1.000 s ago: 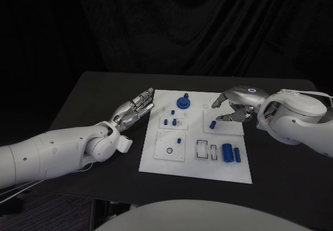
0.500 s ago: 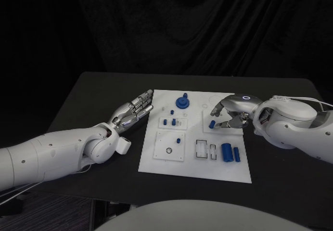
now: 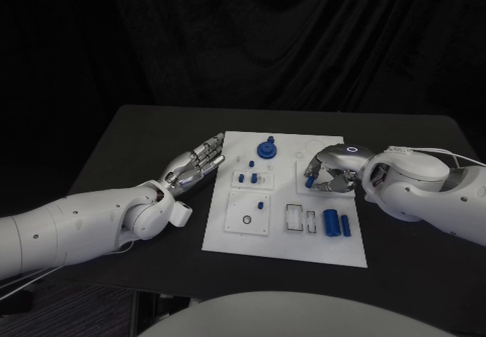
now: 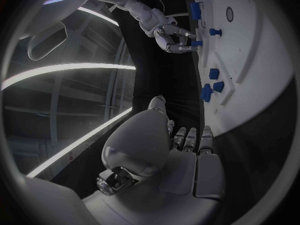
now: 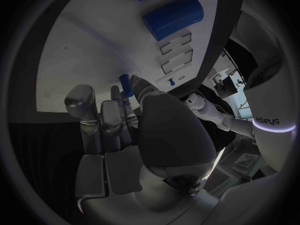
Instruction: Assemble the parts on the task board
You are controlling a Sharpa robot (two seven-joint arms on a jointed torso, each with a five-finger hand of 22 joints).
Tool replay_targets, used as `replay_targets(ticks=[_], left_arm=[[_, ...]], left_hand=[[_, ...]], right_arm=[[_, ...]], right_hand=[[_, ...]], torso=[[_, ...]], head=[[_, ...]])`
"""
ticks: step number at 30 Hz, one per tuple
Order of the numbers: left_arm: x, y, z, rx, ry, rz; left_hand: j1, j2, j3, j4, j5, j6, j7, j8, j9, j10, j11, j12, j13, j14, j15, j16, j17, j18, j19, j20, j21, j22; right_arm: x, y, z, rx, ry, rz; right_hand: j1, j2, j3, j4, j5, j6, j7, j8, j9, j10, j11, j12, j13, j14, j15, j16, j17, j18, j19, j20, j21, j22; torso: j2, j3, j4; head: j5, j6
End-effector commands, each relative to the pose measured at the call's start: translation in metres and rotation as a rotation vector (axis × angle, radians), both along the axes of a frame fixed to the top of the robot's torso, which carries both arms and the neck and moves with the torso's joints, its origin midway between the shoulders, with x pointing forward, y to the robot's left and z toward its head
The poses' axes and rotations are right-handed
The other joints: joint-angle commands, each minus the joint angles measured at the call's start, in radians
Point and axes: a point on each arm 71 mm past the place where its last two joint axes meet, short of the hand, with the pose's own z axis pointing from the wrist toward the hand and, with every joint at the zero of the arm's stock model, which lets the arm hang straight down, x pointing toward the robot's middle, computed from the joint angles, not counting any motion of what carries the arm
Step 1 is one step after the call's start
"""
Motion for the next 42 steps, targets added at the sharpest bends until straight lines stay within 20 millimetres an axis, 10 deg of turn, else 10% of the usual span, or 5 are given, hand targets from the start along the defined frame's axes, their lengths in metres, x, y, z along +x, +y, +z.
replay_targets(ticks=[1, 26, 42], left_arm=[[-0.002, -0.002, 0.009, -0.084, -0.109, -0.018], [-0.003, -0.003, 0.003, -0.082, -0.072, -0.036], [-0.003, -0.003, 0.002, -0.081, -0.068, -0.036]], left_hand=[[0.010, 0.004, 0.009, 0.000, 0.006, -0.001, 0.009, 0.002, 0.000, -0.002, 0.010, -0.005, -0.001, 0.000, 0.006, -0.004, -0.001, -0.021, 0.000, 0.010, -0.002, 0.000], [0.038, -0.004, 0.023, -0.005, 0.020, 0.039, 0.068, 0.009, 0.005, 0.002, 0.024, -0.003, 0.000, 0.000, 0.025, -0.004, -0.001, -0.021, 0.002, 0.028, -0.001, 0.002], [0.039, -0.006, 0.023, -0.005, 0.020, 0.041, 0.074, 0.010, 0.006, 0.003, 0.025, -0.003, 0.001, 0.000, 0.025, -0.004, -0.001, -0.021, 0.002, 0.029, -0.001, 0.002]], right_arm=[[0.000, 0.003, 0.000, 0.013, -0.019, 0.010], [-0.005, 0.006, 0.007, 0.072, -0.096, 0.047], [-0.025, 0.032, 0.054, 0.119, -0.156, 0.160]], right_hand=[[0.010, -0.003, 0.007, 0.001, 0.004, 0.009, 0.000, 0.004, 0.003, 0.009, -0.001, 0.005, 0.002, -0.001, -0.010, -0.003, 0.002, -0.017, 0.000, -0.007, 0.001, 0.111], [0.053, 0.039, 0.082, -0.036, -0.036, 0.161, -0.036, 0.066, 0.060, 0.118, -0.036, 0.016, 0.022, -0.001, -0.039, -0.021, -0.015, -0.015, -0.002, -0.034, -0.009, 0.109], [0.055, 0.035, 0.097, -0.053, -0.083, 0.179, -0.041, 0.070, 0.083, 0.145, -0.042, -0.008, 0.020, -0.001, -0.044, -0.031, -0.023, -0.016, -0.001, -0.039, -0.007, 0.109]], torso=[[0.000, -0.0001, 0.0007], [0.000, 0.0001, 0.0002], [-0.001, -0.0001, -0.0001]], head=[[-0.002, 0.000], [0.012, 0.000], [0.033, 0.000]])
